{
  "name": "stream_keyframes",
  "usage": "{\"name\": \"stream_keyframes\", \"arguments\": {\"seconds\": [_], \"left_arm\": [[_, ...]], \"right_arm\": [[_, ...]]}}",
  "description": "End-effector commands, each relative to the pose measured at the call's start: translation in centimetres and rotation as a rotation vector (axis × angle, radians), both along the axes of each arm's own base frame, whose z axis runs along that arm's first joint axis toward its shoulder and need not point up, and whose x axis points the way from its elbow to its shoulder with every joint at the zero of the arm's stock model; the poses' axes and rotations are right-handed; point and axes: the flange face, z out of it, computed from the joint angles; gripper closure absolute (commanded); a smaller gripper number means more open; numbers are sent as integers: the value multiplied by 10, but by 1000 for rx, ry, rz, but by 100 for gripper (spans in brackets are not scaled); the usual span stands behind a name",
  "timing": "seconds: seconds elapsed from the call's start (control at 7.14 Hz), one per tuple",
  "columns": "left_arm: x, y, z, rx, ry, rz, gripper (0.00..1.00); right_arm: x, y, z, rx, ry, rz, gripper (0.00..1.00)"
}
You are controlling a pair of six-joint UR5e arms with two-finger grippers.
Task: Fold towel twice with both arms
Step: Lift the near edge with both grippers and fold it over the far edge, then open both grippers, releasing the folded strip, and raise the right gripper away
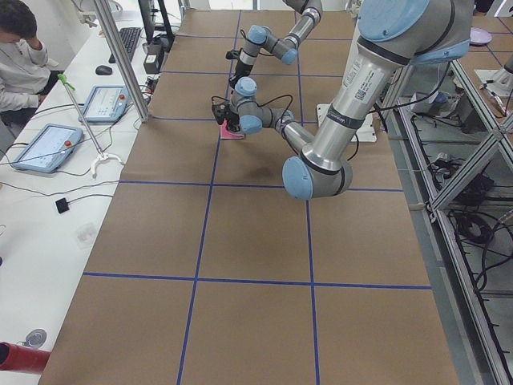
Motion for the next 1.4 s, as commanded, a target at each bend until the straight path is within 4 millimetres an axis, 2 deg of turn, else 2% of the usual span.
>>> {"name": "stream_keyframes", "arguments": {"seconds": [0.0, 0.42, 0.56, 0.7, 0.84, 0.98, 1.26], "left_arm": [[1, -6, 4, 3, -13, -1, 100], [4, -8, 10, -5, -24, -1, 100], [4, -8, 9, -4, -23, -2, 74], [4, -8, 10, -5, -24, -2, 40], [3, -10, 10, -5, -26, -3, 16], [-2, -17, 3, 31, -31, 4, 1], [-3, -16, -2, 36, -20, 14, 1]], "right_arm": [[-4, -6, -1, -3, 6, 3, 100], [-6, -7, 2, 0, 14, -1, 100], [-5, -9, 4, 14, 26, -11, 99], [-9, -17, -4, 16, 24, -5, 46], [-13, -23, -10, 15, 23, -1, 1], [-5, -31, -14, 8, 12, -14, 1], [20, -49, -18, 6, -9, -72, 0]]}}
